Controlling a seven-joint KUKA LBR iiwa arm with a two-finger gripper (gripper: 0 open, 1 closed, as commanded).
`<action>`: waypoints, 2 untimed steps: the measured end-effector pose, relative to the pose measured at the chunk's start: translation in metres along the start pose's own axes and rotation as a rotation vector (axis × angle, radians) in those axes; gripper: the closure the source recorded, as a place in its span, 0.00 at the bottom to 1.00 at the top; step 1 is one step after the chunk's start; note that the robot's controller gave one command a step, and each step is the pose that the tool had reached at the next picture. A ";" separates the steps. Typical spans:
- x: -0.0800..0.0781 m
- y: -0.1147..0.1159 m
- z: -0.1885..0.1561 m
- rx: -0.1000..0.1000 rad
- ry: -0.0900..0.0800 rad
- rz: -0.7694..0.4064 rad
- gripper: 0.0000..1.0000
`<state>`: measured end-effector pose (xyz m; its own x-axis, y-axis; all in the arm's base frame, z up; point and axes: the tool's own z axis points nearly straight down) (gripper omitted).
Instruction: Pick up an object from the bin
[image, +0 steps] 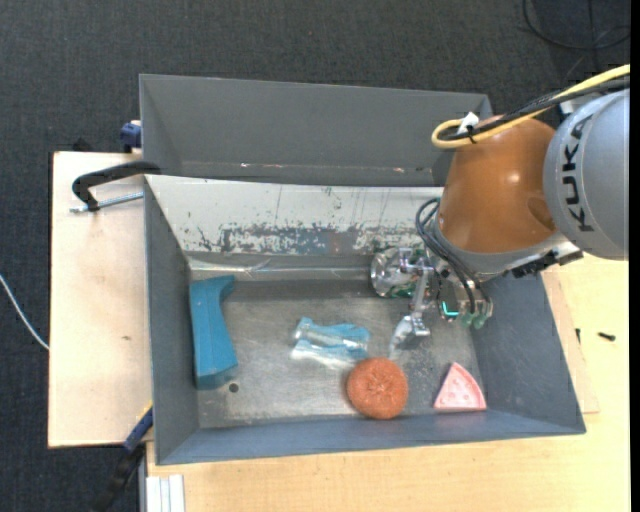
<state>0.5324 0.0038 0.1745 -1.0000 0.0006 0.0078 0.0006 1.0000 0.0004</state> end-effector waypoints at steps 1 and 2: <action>-0.001 0.000 -0.004 0.000 -0.007 0.000 0.00; 0.006 0.008 0.093 -0.001 -0.013 0.049 1.00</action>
Offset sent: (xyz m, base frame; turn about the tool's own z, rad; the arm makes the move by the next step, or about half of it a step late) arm -0.0130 0.0089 -0.1045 0.0482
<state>0.5253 0.0122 0.0820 -0.9988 0.0493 -0.0055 0.0493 0.9988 0.0011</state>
